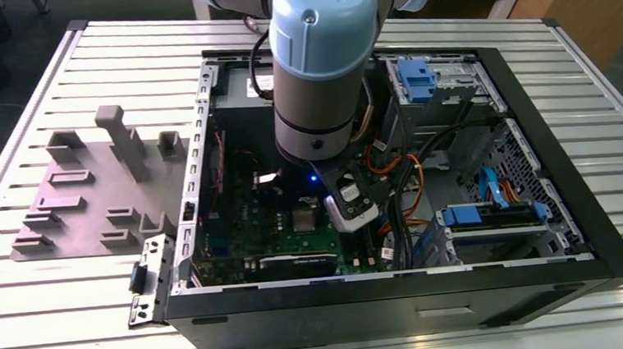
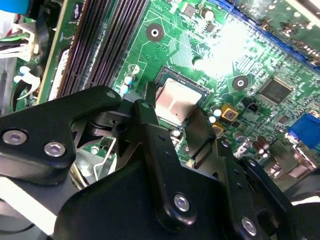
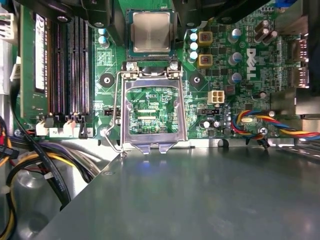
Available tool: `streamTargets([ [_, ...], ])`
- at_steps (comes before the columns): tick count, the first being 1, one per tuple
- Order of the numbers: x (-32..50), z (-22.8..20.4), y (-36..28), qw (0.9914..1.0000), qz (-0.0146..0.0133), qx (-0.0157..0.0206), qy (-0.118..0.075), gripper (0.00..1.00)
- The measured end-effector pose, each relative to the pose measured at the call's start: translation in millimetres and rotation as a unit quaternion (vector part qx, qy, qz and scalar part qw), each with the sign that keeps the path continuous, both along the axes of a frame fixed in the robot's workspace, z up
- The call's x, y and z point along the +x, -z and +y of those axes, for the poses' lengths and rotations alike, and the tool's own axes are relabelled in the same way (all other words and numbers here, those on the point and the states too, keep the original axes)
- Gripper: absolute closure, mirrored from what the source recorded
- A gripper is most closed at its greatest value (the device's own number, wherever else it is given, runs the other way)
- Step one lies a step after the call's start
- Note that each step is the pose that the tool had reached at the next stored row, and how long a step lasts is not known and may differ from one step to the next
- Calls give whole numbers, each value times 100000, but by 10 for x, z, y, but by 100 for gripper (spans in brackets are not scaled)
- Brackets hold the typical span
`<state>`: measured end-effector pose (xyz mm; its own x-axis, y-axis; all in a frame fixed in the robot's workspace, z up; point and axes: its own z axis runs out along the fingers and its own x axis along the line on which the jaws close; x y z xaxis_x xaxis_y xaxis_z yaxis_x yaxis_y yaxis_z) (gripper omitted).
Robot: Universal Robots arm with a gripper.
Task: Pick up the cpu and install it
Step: 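Place the cpu into insertion slot, then close the cpu cover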
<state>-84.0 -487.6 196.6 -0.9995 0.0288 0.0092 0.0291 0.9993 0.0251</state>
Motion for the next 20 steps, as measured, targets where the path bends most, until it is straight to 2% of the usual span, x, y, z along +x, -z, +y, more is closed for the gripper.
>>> streamTargets([
  [5,0,0,-63,100000,57,-9,-1,51],
  [7,0,0,-78,100000,82,-3,1,63],
  [8,1,1,-81,100000,86,8,-1,63],
  [10,0,0,-82,100000,92,9,1,75],
  [11,0,0,-82,100000,97,4,0,75],
  [13,0,0,-83,100000,100,-4,-2,87],
  [14,0,0,-83,100000,103,-4,0,89],
  [20,1,0,-83,100000,134,4,-2,89],
])
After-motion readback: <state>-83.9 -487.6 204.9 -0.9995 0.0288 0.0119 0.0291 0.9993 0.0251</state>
